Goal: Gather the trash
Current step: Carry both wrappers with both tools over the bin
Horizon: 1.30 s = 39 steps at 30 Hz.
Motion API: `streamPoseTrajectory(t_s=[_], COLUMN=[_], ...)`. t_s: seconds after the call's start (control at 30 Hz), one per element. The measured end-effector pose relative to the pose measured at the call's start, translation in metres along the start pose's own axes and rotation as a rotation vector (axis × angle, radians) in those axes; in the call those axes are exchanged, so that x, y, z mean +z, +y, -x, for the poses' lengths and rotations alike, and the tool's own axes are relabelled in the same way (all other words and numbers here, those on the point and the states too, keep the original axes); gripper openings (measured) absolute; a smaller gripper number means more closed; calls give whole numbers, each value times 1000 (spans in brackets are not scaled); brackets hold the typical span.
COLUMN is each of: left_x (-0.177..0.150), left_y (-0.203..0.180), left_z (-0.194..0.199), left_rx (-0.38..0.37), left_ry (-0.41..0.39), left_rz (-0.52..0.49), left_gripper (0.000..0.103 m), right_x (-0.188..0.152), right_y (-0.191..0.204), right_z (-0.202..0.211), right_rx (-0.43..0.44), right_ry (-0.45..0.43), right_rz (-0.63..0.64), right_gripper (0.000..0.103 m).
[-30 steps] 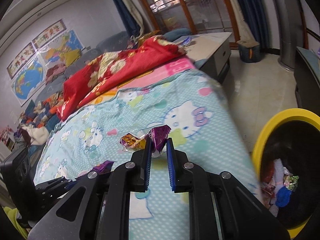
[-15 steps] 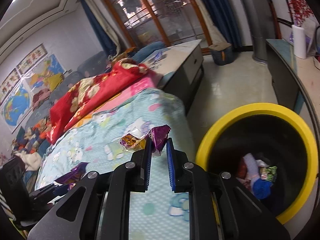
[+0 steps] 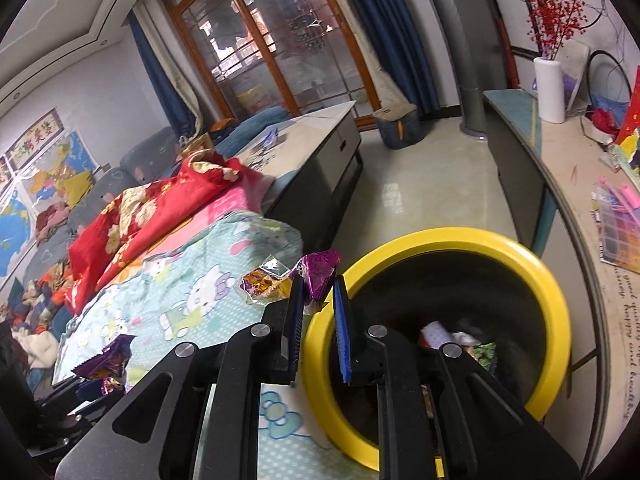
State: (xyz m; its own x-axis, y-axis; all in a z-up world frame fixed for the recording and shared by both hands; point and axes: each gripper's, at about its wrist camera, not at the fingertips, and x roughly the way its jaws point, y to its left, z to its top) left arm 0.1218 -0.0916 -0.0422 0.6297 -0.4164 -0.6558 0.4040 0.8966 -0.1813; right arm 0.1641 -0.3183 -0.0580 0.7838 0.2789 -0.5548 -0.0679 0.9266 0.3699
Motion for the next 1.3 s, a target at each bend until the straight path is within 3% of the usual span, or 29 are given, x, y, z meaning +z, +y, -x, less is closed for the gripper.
streamPoseTrajectory(t_s=[0.8, 1.3], left_x=[16, 21], left_y=[-70, -92], left_z=[-42, -64], left_rx=[-98, -104], left_ry=[33, 42], left_rz=[-106, -124], left_gripper=[36, 36], right_x=[-4, -14], right_y=[-69, -107], right_z=[32, 45], right_rx=[-119, -202], right_ry=[-49, -59], right_rz=[-67, -88], right_gripper=[14, 14])
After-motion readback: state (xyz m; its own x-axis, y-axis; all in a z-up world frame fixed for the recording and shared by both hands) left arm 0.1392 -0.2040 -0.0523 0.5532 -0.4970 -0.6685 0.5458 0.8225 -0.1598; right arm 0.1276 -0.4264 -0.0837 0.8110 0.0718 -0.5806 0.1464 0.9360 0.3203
